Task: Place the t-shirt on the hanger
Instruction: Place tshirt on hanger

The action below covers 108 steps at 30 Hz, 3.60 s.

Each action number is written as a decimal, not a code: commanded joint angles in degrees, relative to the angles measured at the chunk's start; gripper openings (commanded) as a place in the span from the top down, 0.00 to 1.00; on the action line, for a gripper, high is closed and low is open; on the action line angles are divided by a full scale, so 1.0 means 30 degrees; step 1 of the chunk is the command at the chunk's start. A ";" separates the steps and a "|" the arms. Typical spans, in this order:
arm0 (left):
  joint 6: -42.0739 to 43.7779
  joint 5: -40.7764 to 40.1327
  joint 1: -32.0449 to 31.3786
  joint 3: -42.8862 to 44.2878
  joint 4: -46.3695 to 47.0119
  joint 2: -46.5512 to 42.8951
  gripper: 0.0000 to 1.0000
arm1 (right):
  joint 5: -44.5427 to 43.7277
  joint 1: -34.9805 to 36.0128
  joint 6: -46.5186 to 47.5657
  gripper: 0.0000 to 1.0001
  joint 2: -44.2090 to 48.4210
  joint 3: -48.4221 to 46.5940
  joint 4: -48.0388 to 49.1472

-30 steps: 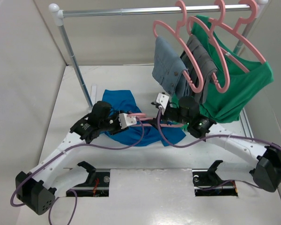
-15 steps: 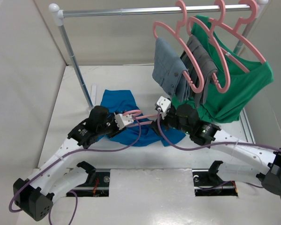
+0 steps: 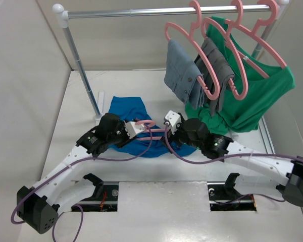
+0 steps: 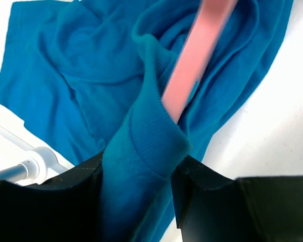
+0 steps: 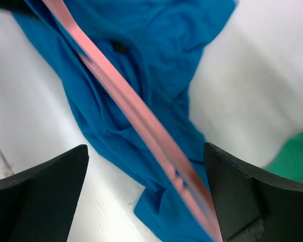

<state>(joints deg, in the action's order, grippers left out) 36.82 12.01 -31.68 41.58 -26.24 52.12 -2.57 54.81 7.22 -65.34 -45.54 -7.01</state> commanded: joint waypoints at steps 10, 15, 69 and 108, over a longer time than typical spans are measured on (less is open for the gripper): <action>-0.2398 -0.1513 -0.0016 0.0407 0.1598 -0.0525 1.00 | -0.1488 0.1093 -0.1410 0.00 0.2946 0.1143 0.0460; -0.2400 -0.1103 -0.0016 0.0407 0.1774 -0.0966 1.00 | -0.0524 0.1096 -0.2112 0.46 0.1510 0.1791 0.1659; -0.1172 0.0801 0.0160 -0.0178 0.0953 -0.1464 1.00 | -0.7082 -0.2913 -1.2164 1.00 0.4108 0.8173 0.2427; 0.6387 0.2676 -0.0221 0.0846 -0.0597 -0.0144 1.00 | 0.4751 -0.2331 0.2542 0.89 0.0748 -0.1162 0.1339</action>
<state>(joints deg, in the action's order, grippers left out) 52.21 14.90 -32.16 41.54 -26.15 54.30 6.24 47.37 10.87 -62.35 -43.79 -7.51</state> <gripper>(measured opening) 0.360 0.097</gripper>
